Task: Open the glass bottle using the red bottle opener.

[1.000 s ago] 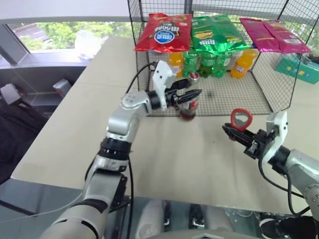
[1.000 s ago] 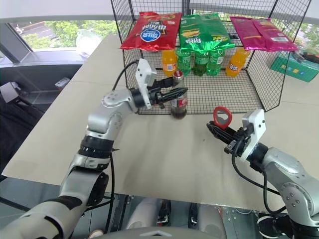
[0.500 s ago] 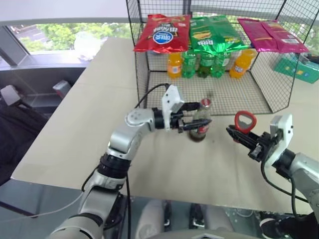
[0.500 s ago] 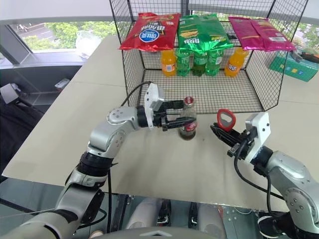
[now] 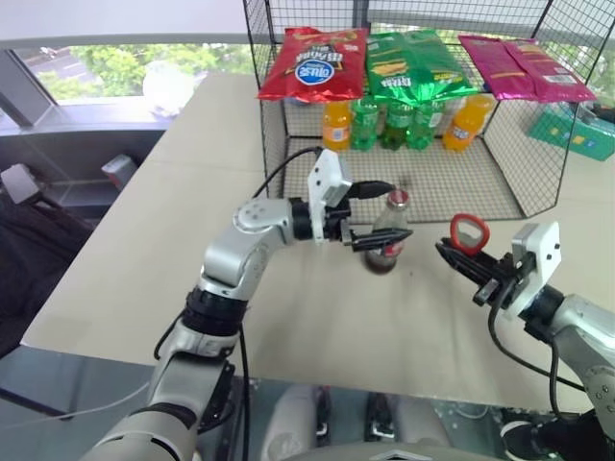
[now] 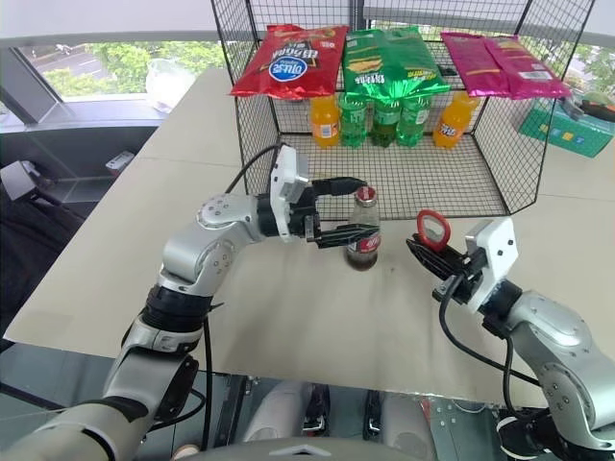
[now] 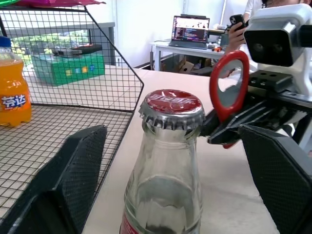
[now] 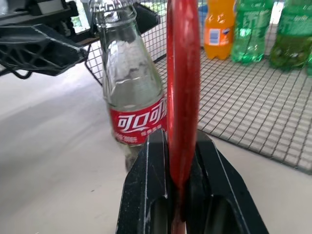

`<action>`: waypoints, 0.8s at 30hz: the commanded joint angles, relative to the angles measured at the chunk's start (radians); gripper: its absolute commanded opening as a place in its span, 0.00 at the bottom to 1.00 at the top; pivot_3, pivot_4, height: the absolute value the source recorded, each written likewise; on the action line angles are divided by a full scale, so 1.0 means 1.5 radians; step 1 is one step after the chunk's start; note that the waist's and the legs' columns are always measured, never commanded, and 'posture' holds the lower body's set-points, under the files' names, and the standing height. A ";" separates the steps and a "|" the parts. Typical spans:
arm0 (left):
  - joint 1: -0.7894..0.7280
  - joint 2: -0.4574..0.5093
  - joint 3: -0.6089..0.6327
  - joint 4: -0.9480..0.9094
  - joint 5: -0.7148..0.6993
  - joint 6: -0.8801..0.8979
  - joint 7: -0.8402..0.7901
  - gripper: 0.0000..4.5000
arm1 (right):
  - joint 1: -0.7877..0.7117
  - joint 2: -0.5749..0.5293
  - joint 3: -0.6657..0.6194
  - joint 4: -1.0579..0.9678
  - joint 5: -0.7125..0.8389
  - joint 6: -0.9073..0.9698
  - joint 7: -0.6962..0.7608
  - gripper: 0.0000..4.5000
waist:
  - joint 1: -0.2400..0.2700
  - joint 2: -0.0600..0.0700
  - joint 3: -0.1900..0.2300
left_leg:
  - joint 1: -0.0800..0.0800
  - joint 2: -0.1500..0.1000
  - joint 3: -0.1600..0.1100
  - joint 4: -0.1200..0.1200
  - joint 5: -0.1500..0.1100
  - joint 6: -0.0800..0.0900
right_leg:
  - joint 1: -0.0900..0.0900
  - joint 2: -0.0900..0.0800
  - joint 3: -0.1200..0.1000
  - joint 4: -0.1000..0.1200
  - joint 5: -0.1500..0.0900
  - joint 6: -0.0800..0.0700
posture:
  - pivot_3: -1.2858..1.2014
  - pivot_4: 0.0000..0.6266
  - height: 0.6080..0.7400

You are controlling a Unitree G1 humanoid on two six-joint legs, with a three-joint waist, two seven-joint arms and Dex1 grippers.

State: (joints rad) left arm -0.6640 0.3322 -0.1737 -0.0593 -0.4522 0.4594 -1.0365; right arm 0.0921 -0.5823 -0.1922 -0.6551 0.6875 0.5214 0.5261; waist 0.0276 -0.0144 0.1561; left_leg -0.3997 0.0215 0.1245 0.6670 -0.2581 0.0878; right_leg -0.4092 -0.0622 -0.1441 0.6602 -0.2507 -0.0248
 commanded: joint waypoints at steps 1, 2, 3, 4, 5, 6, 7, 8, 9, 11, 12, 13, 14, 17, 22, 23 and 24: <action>-0.014 0.009 -0.005 -0.003 -0.006 0.000 -0.025 0.58 | -0.024 0.006 0.004 -0.013 -0.033 -0.040 0.000 0.00 | -0.001 0.000 0.000 | 0.000 0.000 0.000 0.000 0.000 0.000 | 0.000 0.000 0.000 0.000 0.000 0.000 | 0.52 0.24 1.00; -0.014 0.008 -0.007 0.001 -0.004 -0.003 -0.026 0.50 | -0.031 0.007 0.007 -0.013 -0.043 -0.046 -0.002 0.00 | -0.002 0.000 0.000 | 0.000 0.000 0.000 0.000 0.000 0.000 | 0.000 0.000 0.000 0.000 0.000 0.000 | 0.52 0.24 1.00; -0.015 0.006 -0.008 0.004 -0.002 -0.004 -0.026 0.38 | -0.037 0.005 0.013 -0.011 -0.058 -0.054 -0.001 0.00 | -0.002 0.000 0.000 | 0.000 0.000 0.000 0.000 0.000 0.000 | 0.000 0.000 0.000 0.000 0.000 0.000 | 0.52 0.24 1.00; -0.016 0.005 -0.008 0.005 -0.002 -0.004 -0.026 0.27 | -0.040 0.004 0.017 -0.009 -0.069 -0.059 0.000 0.00 | -0.002 0.000 0.000 | 0.000 0.000 0.000 0.000 0.000 0.000 | 0.000 0.000 0.000 0.000 0.000 0.000 | 0.52 0.24 1.00; -0.017 0.004 -0.008 0.006 -0.001 -0.005 -0.028 0.22 | -0.046 0.002 0.026 -0.006 -0.090 -0.068 0.000 0.00 | -0.002 0.000 0.000 | 0.000 0.000 0.000 0.000 0.000 0.000 | 0.000 0.000 0.000 0.000 0.000 0.000 | 0.52 0.24 1.00; -0.018 0.004 -0.008 0.007 -0.001 -0.005 -0.029 0.22 | -0.055 0.002 0.037 0.000 -0.114 -0.080 -0.002 0.00 | -0.002 0.000 0.000 | 0.000 0.000 0.000 0.000 0.000 0.000 | 0.000 0.000 0.000 0.000 0.000 0.000 | 0.52 0.24 1.00; -0.018 0.004 -0.009 0.008 0.000 -0.006 -0.031 0.22 | -0.068 0.003 0.054 0.007 -0.142 -0.092 -0.006 0.00 | -0.003 0.000 0.000 | 0.000 0.000 0.000 0.000 0.000 0.000 | 0.000 0.000 0.000 0.000 0.000 0.000 | 0.52 0.24 1.00; -0.017 0.004 -0.009 0.010 0.001 -0.007 -0.033 0.22 | -0.085 0.003 0.074 0.016 -0.180 -0.106 -0.014 0.00 | -0.004 0.000 0.000 | 0.000 0.000 0.000 0.000 0.000 0.000 | 0.000 0.000 0.000 0.000 0.000 0.000 | 0.52 0.24 1.00; -0.017 0.005 -0.010 0.011 0.003 -0.009 -0.035 0.22 | -0.101 0.004 0.095 0.027 -0.217 -0.118 -0.024 0.00 | -0.005 0.000 0.000 | 0.000 0.000 0.000 0.000 0.000 0.000 | 0.000 0.000 0.000 0.000 0.000 0.000 | 0.52 0.24 1.00; -0.017 0.006 -0.010 0.013 0.004 -0.011 -0.037 0.22 | -0.136 0.009 0.142 0.051 -0.299 -0.146 -0.050 0.00 | -0.007 0.000 0.000 | 0.000 0.000 0.000 0.000 0.000 0.000 | 0.000 0.000 0.000 0.000 0.000 0.000 | 0.52 0.24 1.00; -0.017 0.006 -0.010 0.014 0.005 -0.011 -0.038 0.22 | -0.146 0.012 0.156 0.058 -0.324 -0.155 -0.057 0.00 | -0.008 0.000 0.000 | 0.000 0.000 0.000 0.000 0.000 0.000 | 0.000 0.000 0.000 0.000 0.000 0.000 | 0.52 0.24 1.00; -0.017 0.006 -0.011 0.015 0.007 -0.013 -0.038 0.22 | -0.164 0.020 0.181 0.070 -0.373 -0.172 -0.078 0.00 | -0.008 0.000 0.000 | 0.000 0.000 0.000 0.001 0.000 0.000 | 0.000 0.000 0.000 0.000 0.000 0.000 | 0.52 0.24 1.00; -0.017 0.006 -0.011 0.016 0.008 -0.014 -0.038 0.22 | -0.181 0.033 0.202 0.079 -0.408 -0.183 -0.098 0.00 | -0.008 0.000 0.000 | 0.000 0.000 0.000 0.001 0.000 0.000 | 0.000 0.000 0.000 0.000 0.000 0.000 | 0.52 0.24 1.00; -0.017 0.005 -0.012 0.017 0.012 -0.015 -0.036 0.22 | -0.213 0.061 0.246 0.090 -0.502 -0.218 -0.141 0.00 | -0.008 0.000 0.000 | 0.000 0.000 0.000 0.001 0.000 0.000 | 0.000 0.000 0.000 0.001 0.000 0.000 | 0.52 0.24 1.00; -0.017 0.005 -0.012 0.020 0.016 -0.017 -0.032 0.22 | -0.202 0.070 0.293 0.104 -0.609 -0.283 -0.160 0.00 | -0.007 0.000 0.000 | 0.000 0.000 0.000 0.001 0.000 0.000 | 0.000 0.000 0.000 0.000 0.000 0.000 | 0.52 0.24 1.00; -0.017 0.005 -0.012 0.021 0.017 -0.017 -0.031 0.22 | -0.195 0.063 0.310 0.118 -0.643 -0.303 -0.164 0.00 | -0.008 0.000 0.000 | 0.000 0.000 0.001 0.001 0.000 0.000 | 0.000 0.000 0.000 0.000 0.000 0.000 | 0.52 0.24 1.00; -0.018 0.004 -0.012 0.023 0.018 -0.017 -0.030 0.22 | -0.188 0.060 0.326 0.137 -0.677 -0.328 -0.176 0.00 | -0.008 0.000 0.000 | 0.000 0.000 0.001 0.001 0.000 0.000 | 0.000 0.000 0.000 0.000 0.000 0.000 | 0.52 0.24 1.00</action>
State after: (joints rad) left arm -0.6856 0.3454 -0.1797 -0.0271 -0.4308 0.4341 -1.0874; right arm -0.2112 -0.4836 0.2349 -0.4742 -0.2561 0.0940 0.2685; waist 0.0158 -0.0142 0.1558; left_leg -0.3993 0.0210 0.1252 0.6684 -0.2576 0.0871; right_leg -0.4090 -0.0625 -0.1433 0.6610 -0.2509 -0.0247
